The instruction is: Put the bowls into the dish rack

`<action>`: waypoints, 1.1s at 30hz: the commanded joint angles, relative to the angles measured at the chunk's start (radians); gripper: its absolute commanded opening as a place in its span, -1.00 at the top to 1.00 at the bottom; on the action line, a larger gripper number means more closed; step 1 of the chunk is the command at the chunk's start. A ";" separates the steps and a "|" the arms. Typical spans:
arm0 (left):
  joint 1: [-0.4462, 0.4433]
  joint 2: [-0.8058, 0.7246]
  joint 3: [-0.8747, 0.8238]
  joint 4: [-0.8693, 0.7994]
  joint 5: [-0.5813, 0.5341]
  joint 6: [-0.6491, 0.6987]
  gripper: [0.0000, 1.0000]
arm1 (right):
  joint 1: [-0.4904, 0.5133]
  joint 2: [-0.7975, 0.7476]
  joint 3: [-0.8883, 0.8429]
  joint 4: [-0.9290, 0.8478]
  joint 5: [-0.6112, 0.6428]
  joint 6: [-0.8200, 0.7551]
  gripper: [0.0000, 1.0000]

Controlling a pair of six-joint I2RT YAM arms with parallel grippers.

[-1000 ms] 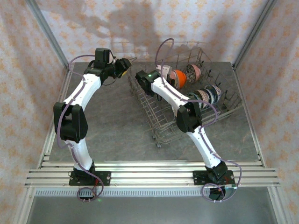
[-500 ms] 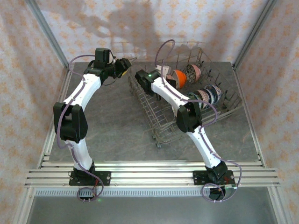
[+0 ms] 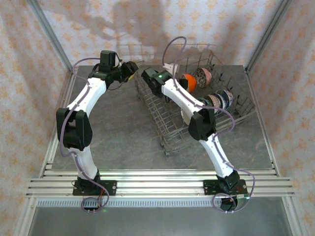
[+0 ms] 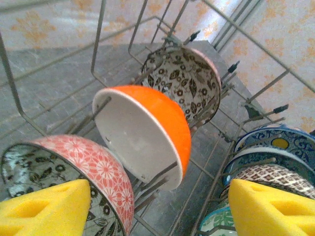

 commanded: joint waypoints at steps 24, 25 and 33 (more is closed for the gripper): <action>-0.073 -0.222 0.063 -0.295 -0.244 0.165 -0.89 | -0.104 -0.298 -0.101 0.105 -0.052 -0.341 -0.71; -0.085 -0.235 0.062 -0.312 -0.259 0.162 -0.89 | -0.109 -0.317 -0.118 0.102 -0.064 -0.348 -0.71; -0.318 -0.337 -0.010 -0.472 -0.447 0.137 -0.75 | -0.158 -0.532 -0.410 0.199 -0.143 -0.389 -0.71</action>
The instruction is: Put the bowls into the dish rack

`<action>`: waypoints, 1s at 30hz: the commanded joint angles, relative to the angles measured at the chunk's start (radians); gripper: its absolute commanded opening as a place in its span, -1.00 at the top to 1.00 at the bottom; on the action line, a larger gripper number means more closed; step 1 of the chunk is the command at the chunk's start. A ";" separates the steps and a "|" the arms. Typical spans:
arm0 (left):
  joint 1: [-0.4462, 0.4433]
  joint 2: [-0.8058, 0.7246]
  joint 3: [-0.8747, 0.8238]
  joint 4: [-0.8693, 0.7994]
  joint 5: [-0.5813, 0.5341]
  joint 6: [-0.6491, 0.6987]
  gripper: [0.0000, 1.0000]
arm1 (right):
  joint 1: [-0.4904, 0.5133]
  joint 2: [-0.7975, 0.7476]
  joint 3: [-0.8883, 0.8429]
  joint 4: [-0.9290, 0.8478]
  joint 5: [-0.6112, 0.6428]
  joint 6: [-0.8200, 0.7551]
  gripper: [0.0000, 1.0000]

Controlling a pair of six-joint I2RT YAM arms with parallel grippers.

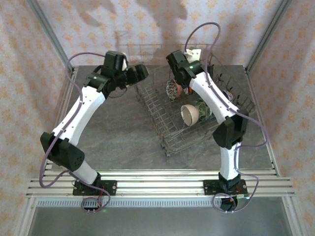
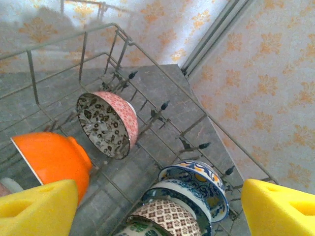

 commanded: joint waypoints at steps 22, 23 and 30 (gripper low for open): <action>-0.244 0.002 -0.181 0.036 -0.150 -0.157 0.25 | -0.072 -0.287 -0.376 0.146 -0.103 -0.030 -0.72; -0.242 0.009 -0.177 0.033 -0.154 -0.155 0.39 | -0.076 -0.285 -0.374 0.146 -0.102 -0.030 -0.72; -0.189 0.030 -0.120 -0.012 -0.150 -0.136 1.00 | -0.103 -0.269 -0.340 0.146 -0.114 -0.045 -0.71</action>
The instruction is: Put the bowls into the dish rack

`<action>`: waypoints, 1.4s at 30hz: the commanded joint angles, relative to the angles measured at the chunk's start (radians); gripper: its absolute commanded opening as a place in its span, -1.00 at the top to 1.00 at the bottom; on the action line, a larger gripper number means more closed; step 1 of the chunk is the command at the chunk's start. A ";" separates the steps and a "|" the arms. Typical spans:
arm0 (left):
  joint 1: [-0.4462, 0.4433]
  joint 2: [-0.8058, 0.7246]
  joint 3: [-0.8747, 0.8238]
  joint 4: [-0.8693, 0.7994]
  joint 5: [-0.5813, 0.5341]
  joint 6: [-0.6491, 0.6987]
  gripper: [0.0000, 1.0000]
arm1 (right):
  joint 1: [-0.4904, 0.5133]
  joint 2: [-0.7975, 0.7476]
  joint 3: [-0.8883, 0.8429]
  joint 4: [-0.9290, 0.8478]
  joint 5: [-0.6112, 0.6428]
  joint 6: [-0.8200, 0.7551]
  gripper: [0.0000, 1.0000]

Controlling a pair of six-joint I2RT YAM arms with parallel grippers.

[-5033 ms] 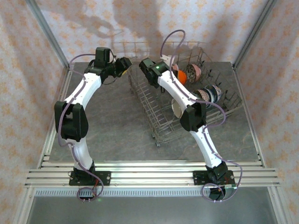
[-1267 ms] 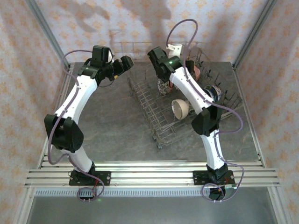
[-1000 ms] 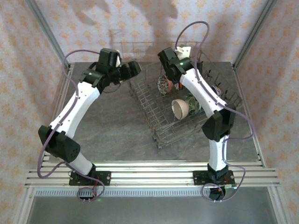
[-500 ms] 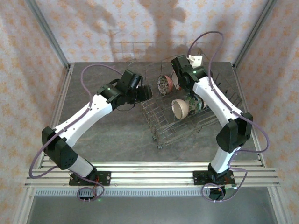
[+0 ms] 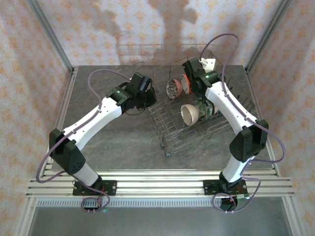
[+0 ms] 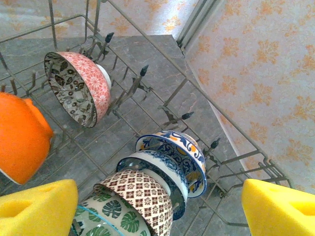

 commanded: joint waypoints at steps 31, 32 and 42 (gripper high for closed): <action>0.489 0.589 1.068 -0.609 0.088 0.638 0.74 | -0.452 0.122 0.078 -0.096 -0.176 -0.026 -0.68; 0.490 0.596 1.088 -0.611 0.097 0.640 0.48 | -0.458 0.129 0.059 -0.094 -0.182 -0.027 -0.68; 0.496 0.281 0.675 -0.287 0.056 0.616 -0.64 | -0.460 0.137 -0.171 0.007 -0.372 -0.062 -0.67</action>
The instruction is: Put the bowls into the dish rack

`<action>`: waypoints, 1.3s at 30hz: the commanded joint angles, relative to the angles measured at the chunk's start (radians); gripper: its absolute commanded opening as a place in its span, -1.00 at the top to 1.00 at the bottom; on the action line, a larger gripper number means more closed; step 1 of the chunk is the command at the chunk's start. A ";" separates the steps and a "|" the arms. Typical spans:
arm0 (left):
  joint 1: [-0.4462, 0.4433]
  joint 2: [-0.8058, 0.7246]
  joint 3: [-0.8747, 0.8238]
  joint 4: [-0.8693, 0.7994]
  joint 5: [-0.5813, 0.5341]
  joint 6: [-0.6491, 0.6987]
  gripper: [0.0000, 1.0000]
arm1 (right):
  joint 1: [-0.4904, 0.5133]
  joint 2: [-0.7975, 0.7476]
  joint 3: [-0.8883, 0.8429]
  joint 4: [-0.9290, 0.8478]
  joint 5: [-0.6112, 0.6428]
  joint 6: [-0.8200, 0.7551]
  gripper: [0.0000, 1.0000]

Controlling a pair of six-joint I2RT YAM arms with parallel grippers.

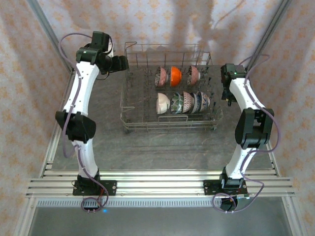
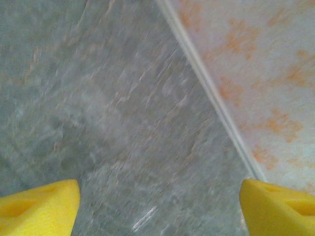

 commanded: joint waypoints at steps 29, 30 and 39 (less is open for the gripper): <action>0.155 -0.895 -1.635 1.100 -0.489 0.024 -0.99 | -0.057 -0.366 -0.661 0.778 -0.013 -0.108 -0.99; 0.152 -0.898 -1.688 1.146 -0.500 0.034 -0.99 | -0.057 -0.377 -0.707 0.831 -0.040 -0.116 -0.99; 0.018 -0.802 -1.869 1.472 -0.621 0.210 -0.99 | -0.003 -0.412 -0.992 1.360 -0.215 -0.132 -0.99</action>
